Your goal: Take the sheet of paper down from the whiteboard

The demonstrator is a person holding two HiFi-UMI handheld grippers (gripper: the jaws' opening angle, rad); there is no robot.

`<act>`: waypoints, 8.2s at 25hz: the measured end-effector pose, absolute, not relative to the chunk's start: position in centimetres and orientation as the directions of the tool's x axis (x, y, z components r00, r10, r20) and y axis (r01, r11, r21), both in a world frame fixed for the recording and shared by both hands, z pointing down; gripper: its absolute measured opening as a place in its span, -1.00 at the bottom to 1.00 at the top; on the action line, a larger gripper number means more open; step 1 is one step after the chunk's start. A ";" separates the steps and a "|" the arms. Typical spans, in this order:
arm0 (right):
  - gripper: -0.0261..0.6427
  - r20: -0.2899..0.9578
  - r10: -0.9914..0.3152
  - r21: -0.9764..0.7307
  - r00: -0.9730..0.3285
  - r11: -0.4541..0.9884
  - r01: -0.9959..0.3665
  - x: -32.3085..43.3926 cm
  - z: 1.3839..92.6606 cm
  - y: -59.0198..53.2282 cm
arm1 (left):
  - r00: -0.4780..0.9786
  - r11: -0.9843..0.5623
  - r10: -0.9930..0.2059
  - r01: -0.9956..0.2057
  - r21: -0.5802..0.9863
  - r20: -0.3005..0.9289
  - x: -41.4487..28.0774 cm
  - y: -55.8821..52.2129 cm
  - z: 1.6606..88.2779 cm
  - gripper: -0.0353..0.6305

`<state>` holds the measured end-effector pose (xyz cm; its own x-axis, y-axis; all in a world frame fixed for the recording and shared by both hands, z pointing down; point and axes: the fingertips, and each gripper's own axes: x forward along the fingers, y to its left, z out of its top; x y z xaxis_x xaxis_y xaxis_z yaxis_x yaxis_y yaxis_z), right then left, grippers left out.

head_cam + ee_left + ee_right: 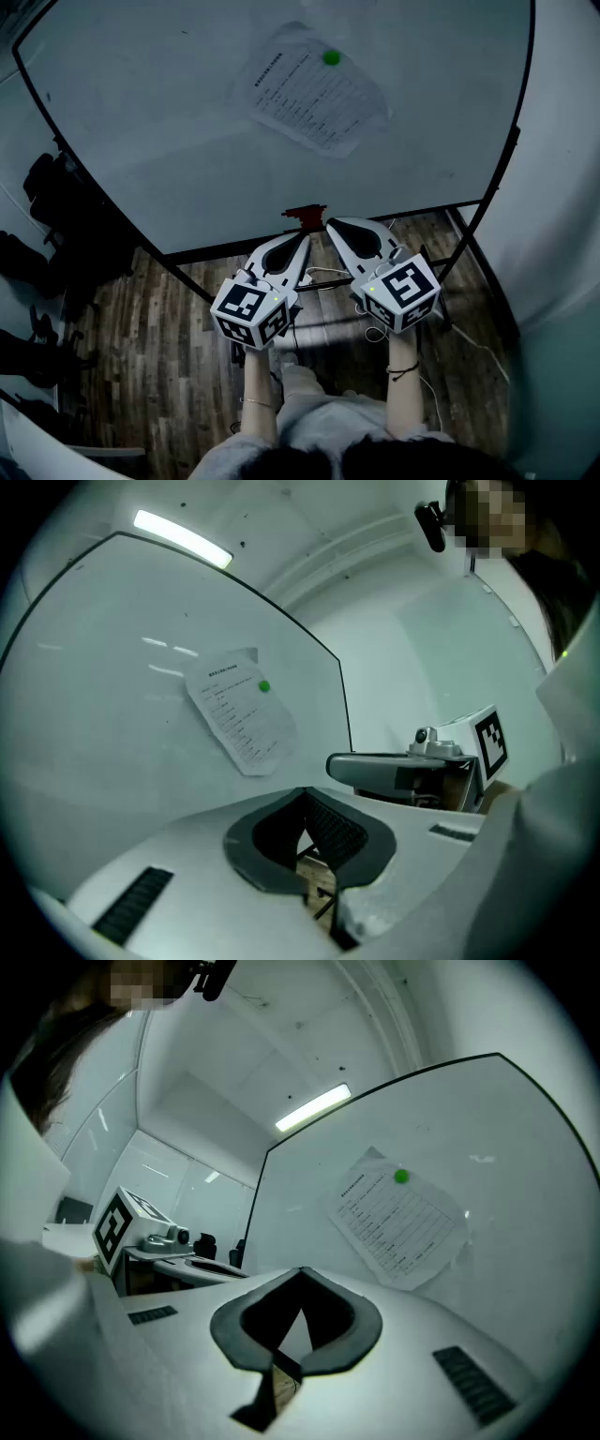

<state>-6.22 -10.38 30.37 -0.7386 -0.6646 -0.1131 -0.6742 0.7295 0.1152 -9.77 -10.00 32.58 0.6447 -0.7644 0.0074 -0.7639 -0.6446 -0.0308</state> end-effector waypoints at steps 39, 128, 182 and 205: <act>-0.92 -0.100 -0.726 0.040 -0.681 0.681 -0.731 -3.2 31.0 -17.0 | 0.599 -0.598 -0.801 -0.800 0.040 0.014 -9.6 -15.3 33.5 -0.88; -0.46 -0.231 -0.801 0.702 -0.553 0.257 -0.665 -3.4 10.9 -32.4 | 0.484 -0.487 -0.872 -0.873 0.037 -0.071 -13.0 -29.9 27.9 -0.88; -0.55 -0.249 -0.853 0.780 -0.458 0.104 -0.618 -3.4 11.2 -32.9 | 0.521 -0.559 -0.823 -0.813 0.162 -0.226 -13.1 -31.1 24.9 -0.88; -0.55 -0.245 -0.853 0.742 -0.462 0.142 -0.655 -3.2 11.3 -33.5 | 0.509 -0.548 -0.831 -0.820 0.165 -0.225 -13.5 -30.7 25.0 -0.88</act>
<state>-3.15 -33.49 11.29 -0.4617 -0.8526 -0.2446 -0.6548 0.1416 0.7424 -13.45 -30.74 24.96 0.5093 -0.8306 -0.2254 -0.8204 -0.5476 0.1646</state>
